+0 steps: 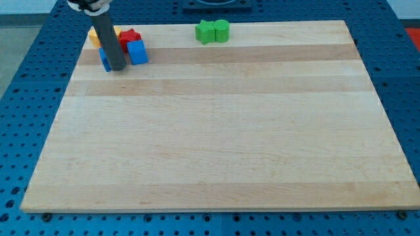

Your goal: Slide yellow heart slightly down and right

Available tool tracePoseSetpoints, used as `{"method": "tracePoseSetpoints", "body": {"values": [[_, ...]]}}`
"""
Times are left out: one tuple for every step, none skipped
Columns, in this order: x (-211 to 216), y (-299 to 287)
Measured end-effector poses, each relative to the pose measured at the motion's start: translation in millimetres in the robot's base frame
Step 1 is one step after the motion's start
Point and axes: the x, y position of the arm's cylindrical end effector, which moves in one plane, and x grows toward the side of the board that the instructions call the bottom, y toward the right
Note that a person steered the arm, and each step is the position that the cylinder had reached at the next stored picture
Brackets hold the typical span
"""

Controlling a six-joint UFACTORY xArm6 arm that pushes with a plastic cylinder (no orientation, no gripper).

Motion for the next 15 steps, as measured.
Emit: {"method": "tracePoseSetpoints", "body": {"values": [[11,7],[31,39],[30,95],[12,128],[-19,130],[-50,125],[-79,111],[-111,90],[-135,79],[-135,60],[-135,2],[-135,-56],[-135,-96],[-132,-96],[-122,-96]]}}
